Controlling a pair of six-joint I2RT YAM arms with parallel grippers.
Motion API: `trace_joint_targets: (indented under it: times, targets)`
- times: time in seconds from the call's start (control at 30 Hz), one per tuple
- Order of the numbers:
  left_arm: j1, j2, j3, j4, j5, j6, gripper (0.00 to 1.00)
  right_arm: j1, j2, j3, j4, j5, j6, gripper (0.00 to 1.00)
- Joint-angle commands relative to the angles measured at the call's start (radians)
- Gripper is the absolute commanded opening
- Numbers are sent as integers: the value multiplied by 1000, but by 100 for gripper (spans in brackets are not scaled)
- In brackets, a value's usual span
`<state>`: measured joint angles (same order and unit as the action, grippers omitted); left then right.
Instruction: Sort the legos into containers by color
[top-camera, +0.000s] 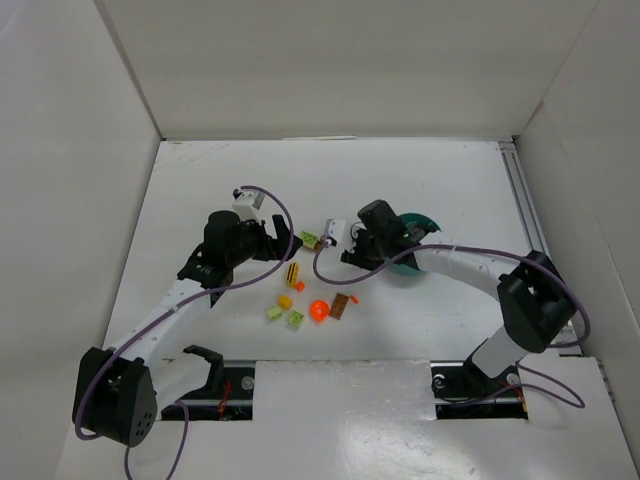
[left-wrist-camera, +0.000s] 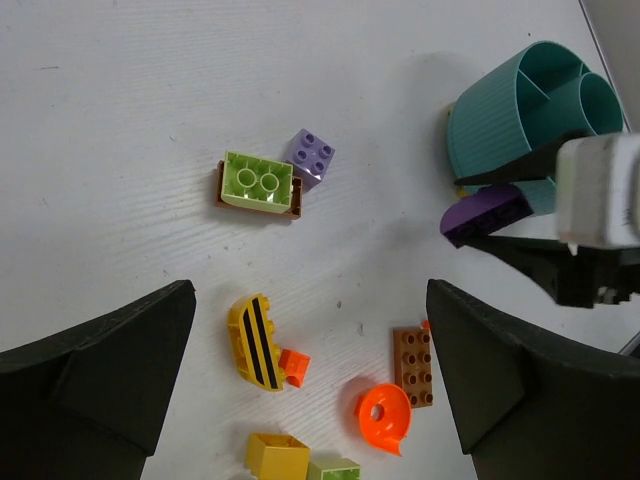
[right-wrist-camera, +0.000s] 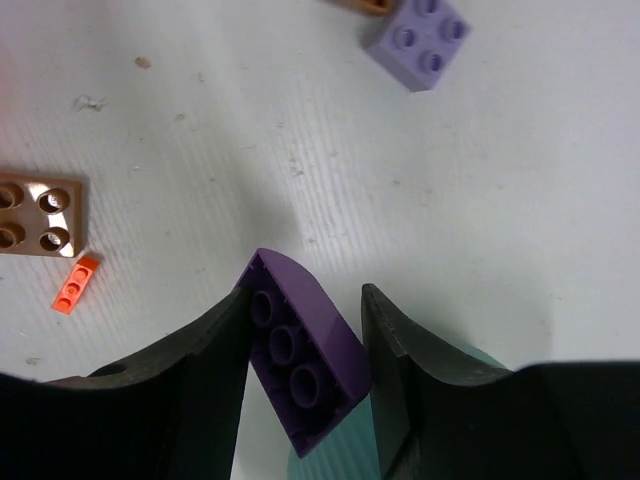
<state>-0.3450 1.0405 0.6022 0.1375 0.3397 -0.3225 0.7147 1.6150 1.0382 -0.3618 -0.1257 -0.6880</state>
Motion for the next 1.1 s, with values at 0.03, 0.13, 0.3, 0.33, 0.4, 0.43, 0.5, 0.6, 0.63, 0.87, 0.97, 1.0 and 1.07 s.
trace_joint_targets:
  times: [0.03,0.13,0.3,0.33,0.4,0.43,0.5,0.6,0.63,0.87,0.97,1.0,1.07]
  targets:
    - [-2,-22,15,20,2,5,100,-15,-105,14,46,111,85,13]
    - [-2,-22,15,20,11,5,100,-27,-156,40,-6,204,108,13]
    - [-2,-22,15,30,12,5,100,-63,-193,71,-78,334,120,15]
    - [-2,-22,15,30,12,5,100,-63,-204,71,-88,334,120,15]
    - [-2,-22,15,30,12,5,100,-78,-204,71,-88,334,120,15]
    - [-2,-22,15,30,12,5,100,-90,-204,80,-88,334,120,15]
    - [-2,-22,15,30,12,5,100,-90,-191,91,-97,346,120,15]
    - [-2,-22,15,30,12,5,100,-100,-149,109,-111,374,120,15]
    - [-2,-22,15,30,12,5,100,-100,-139,109,-126,386,120,15]
    - [-2,-4,24,30,12,5,100,-100,-95,152,-169,371,111,18]
    - [-2,-4,24,30,12,5,100,-100,-60,174,-204,362,100,18]
    - [-2,-4,24,30,12,5,100,-100,-49,184,-216,353,100,20]
    - [-2,-4,33,30,12,5,100,-87,-20,197,-258,363,100,20]
